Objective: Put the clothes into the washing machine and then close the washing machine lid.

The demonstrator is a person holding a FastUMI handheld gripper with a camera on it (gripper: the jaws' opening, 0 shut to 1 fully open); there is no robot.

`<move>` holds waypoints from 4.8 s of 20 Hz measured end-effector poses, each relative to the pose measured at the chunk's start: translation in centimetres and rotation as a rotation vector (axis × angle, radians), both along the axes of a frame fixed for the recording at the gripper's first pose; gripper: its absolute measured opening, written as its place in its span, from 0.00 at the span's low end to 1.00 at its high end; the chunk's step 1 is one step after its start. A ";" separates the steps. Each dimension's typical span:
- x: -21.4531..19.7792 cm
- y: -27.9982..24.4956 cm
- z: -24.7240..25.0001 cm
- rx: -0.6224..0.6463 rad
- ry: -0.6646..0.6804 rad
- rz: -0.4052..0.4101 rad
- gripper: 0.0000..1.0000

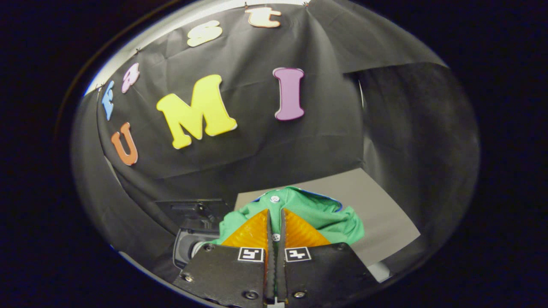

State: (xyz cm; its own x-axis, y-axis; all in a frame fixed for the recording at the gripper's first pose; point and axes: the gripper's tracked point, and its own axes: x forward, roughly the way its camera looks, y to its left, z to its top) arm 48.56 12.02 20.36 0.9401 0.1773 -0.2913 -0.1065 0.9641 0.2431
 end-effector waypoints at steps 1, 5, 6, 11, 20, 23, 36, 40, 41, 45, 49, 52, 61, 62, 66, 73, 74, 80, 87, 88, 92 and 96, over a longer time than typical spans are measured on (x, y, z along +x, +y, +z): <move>-0.6 0.7 1.0 0.005 -0.022 0.008 0.05; -2.7 4.0 5.2 0.021 -0.100 0.055 0.05; -3.1 4.9 6.3 0.025 -0.124 0.065 0.05; -5.5 8.9 10.7 0.032 -0.209 0.120 0.05; -7.7 17.7 15.2 0.024 -0.292 0.234 0.05; -7.9 21.0 15.1 0.044 -0.285 0.274 0.05; -5.2 31.9 8.9 0.030 -0.178 0.399 0.05; -3.6 33.9 4.3 0.012 -0.097 0.416 0.05; -3.2 34.3 3.1 0.009 -0.072 0.418 0.05; -1.2 36.0 -1.8 -0.006 0.018 0.422 0.05; 0.9 37.4 -5.8 -0.028 0.092 0.424 0.05; 2.5 38.3 -8.6 -0.039 0.143 0.423 0.05; 5.7 38.3 -16.9 -0.075 0.299 0.397 0.05; 6.0 38.2 -17.7 -0.077 0.315 0.392 0.05; 6.8 37.3 -21.3 -0.099 0.398 0.363 0.05; 6.4 36.7 -25.5 -0.124 0.533 0.327 0.05; 6.3 36.7 -25.8 -0.124 0.538 0.327 0.05; 6.0 36.7 -26.1 -0.146 0.557 0.313 0.05; 5.9 36.5 -26.3 -0.142 0.564 0.296 0.05; 5.8 36.5 -26.3 -0.143 0.564 0.296 0.05; 6.0 36.2 -26.5 -0.147 0.571 0.285 0.05; 6.1 35.9 -26.3 -0.145 0.553 0.279 0.33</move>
